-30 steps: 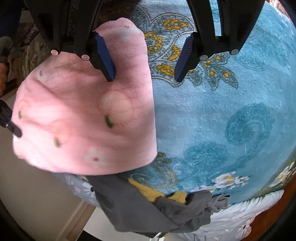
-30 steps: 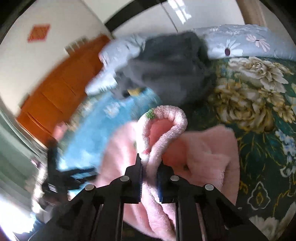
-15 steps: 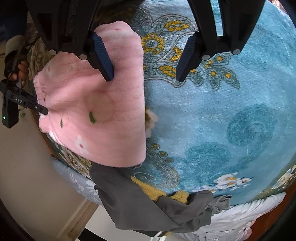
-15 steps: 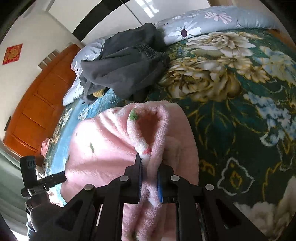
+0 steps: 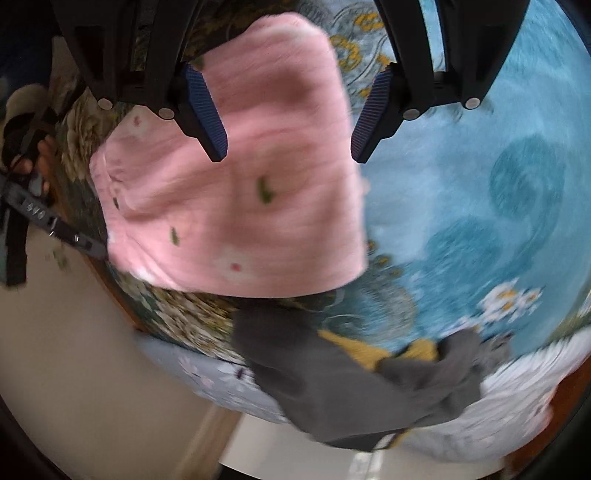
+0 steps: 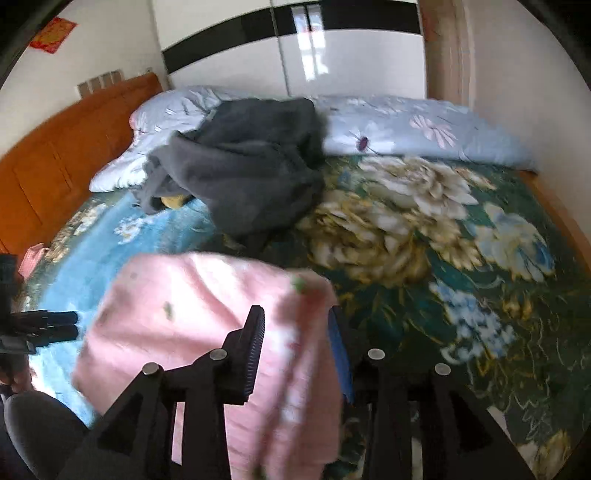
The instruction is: Fold clothes
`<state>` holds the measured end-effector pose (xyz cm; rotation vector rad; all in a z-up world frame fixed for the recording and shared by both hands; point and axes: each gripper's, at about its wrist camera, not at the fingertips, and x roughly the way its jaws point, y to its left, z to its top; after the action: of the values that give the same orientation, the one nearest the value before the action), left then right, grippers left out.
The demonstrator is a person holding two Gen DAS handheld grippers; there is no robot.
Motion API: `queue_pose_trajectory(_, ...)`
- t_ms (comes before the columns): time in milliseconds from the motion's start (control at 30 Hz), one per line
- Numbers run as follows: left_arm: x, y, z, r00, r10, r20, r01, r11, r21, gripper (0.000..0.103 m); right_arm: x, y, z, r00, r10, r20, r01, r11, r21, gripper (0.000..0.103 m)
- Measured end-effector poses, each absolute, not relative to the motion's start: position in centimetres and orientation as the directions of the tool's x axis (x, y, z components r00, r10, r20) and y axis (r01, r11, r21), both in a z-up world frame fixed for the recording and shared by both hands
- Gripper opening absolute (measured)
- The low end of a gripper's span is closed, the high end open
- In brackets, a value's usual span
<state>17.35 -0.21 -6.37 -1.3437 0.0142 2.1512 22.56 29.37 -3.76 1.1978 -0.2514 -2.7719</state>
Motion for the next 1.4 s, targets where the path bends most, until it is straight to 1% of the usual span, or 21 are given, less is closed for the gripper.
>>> queue_pose_trajectory(100,17.1,1.1,-7.2,-0.287,0.451,-0.845,-0.536,-0.807,-0.249,0.073,22.4,28.3,-4.1,-0.637,-0.316,-0.703,0.136,-0.944,0.300,0.042)
queue_pose_trajectory(167,17.0,1.0,-8.2,-0.266,0.440,-0.858,-0.538,-0.806,-0.247,0.074,22.5,27.8,-5.5,-0.596,-0.326,-0.734,0.158,-0.943,0.292,0.042)
queue_pose_trajectory(233,16.8,0.6,-9.4,-0.234,0.459,-0.857,-0.529,-0.800,-0.284,0.075,22.4,28.6,-6.9,-0.573,-0.300,-0.763,0.128,-0.952,0.278,0.042)
queue_pose_trajectory(333,16.3,0.3,-10.8,-0.208,0.464,-0.861,-0.501,-0.807,-0.314,0.078,22.3,30.6,-9.0,-0.549,-0.379,-0.745,0.074,-0.910,0.408,0.042)
queue_pose_trajectory(400,15.9,0.0,-11.3,-0.199,0.481,-0.854,-0.479,-0.808,-0.343,0.078,22.3,30.6,-9.4,-0.561,-0.391,-0.730,0.072,-0.901,0.428,0.042)
queue_pose_trajectory(600,16.3,-2.3,-10.4,-0.233,0.551,-0.802,-0.434,-0.797,-0.421,0.079,22.2,29.1,-8.9,-0.563,-0.345,-0.751,0.094,-0.930,0.356,0.042)
queue_pose_trajectory(667,16.2,-3.8,-10.1,-0.268,0.583,-0.767,-0.392,-0.793,-0.466,0.079,22.9,29.5,-8.1,-0.594,-0.360,-0.719,0.097,-0.920,0.381,0.042)
queue_pose_trajectory(733,15.7,-5.0,-10.4,-0.297,0.586,-0.754,-0.328,-0.804,-0.496,0.080,23.4,30.5,-7.8,-0.623,-0.362,-0.693,0.079,-0.911,0.405,0.044)
queue_pose_trajectory(767,15.3,-5.4,-10.8,-0.300,0.578,-0.759,-0.299,-0.813,-0.501,0.080,23.7,31.1,-7.7,-0.637,-0.362,-0.681,0.070,-0.906,0.417,0.046)
queue_pose_trajectory(800,14.9,-5.6,-11.4,-0.297,0.567,-0.768,-0.271,-0.821,-0.502,0.081,23.9,31.6,-7.5,-0.651,-0.361,-0.668,0.060,-0.901,0.429,0.056)
queue_pose_trajectory(867,14.2,-5.3,-12.6,-0.263,0.576,-0.774,-0.255,-0.815,-0.520,0.081,24.0,33.3,-8.9,-0.642,-0.343,-0.685,-0.029,-0.883,0.469,0.068)
queue_pose_trajectory(900,14.0,-5.1,-13.0,-0.246,0.581,-0.776,-0.257,-0.811,-0.525,0.081,24.1,34.2,-9.6,-0.635,-0.334,-0.696,-0.077,-0.869,0.488,0.070)
queue_pose_trajectory(933,13.8,-4.8,-13.4,-0.230,0.581,-0.781,-0.263,-0.810,-0.524,0.081,24.0,34.7,-10.2,-0.626,-0.346,-0.698,-0.100,-0.853,0.512,0.070)
queue_pose_trajectory(1000,13.4,-4.5,-13.8,-0.220,0.584,-0.781,-0.270,-0.806,-0.527,0.081,24.0,35.7,-11.9,-0.598,-0.427,-0.678,-0.125,-0.786,0.605,0.072)
queue_pose_trajectory(1100,12.6,-4.7,-14.4,-0.198,0.608,-0.769,-0.238,-0.791,-0.564,0.082,23.8,36.3,-13.1,-0.597,-0.484,-0.640,-0.140,-0.722,0.677,0.072)
queue_pose_trajectory(1200,12.3,-4.5,-14.3,-0.195,0.607,-0.770,-0.239,-0.791,-0.563,0.082,23.1,35.8,-13.4,-0.593,-0.502,-0.630,-0.135,-0.709,0.692,0.073)
queue_pose_trajectory(1267,12.2,-4.7,-14.4,-0.197,0.619,-0.761,-0.237,-0.783,-0.575,0.084,22.6,35.3,-13.4,-0.590,-0.501,-0.633,-0.122,-0.720,0.684,0.076)
queue_pose_trajectory(1400,12.1,-4.9,-14.6,-0.200,0.641,-0.741,-0.233,-0.766,-0.599,0.086,21.9,35.5,-14.0,-0.579,-0.489,-0.653,-0.131,-0.734,0.666,0.076)
